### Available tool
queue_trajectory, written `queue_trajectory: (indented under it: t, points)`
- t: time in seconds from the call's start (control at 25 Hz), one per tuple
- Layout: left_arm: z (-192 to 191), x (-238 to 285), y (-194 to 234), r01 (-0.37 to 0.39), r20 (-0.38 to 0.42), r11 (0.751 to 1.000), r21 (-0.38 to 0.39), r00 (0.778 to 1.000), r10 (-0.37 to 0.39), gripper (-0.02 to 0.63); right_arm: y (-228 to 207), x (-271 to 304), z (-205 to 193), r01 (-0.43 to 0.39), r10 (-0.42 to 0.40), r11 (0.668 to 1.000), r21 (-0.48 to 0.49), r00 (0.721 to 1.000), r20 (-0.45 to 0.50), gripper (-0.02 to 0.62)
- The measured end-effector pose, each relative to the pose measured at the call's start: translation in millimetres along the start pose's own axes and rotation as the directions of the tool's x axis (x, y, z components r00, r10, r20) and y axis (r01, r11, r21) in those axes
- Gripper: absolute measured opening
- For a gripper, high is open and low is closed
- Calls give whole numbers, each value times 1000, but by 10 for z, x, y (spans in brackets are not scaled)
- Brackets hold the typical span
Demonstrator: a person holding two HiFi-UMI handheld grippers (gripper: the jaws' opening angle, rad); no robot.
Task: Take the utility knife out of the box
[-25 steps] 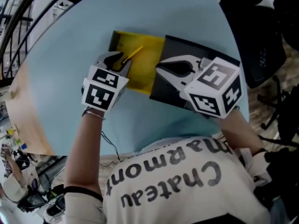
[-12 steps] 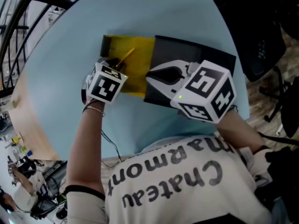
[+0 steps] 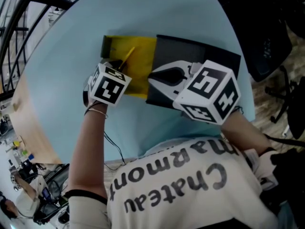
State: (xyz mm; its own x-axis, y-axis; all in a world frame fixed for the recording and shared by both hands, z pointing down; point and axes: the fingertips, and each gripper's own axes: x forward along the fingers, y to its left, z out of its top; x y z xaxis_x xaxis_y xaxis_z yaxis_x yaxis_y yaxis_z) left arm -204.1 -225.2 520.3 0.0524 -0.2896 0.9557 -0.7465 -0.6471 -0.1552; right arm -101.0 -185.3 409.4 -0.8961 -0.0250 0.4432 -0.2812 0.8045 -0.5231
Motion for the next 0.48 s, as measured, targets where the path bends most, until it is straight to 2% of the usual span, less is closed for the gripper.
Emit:
queue_trajectory:
  t: [0.28, 0.36, 0.48]
  points:
    - [11, 12, -22, 1, 24, 1000, -5, 1000, 0, 56, 32, -33, 3, 2, -2, 1000, -17, 1000, -9, 38]
    - [39, -47, -22, 39, 81, 997, -65, 996, -33, 54, 55, -70, -2, 8, -9, 1000, -25, 1000, -10, 38]
    - [118, -241, 50, 86, 197, 978, -188, 979, -48, 52, 108, -102, -18, 22, -23, 999, -40, 1000, -18, 38]
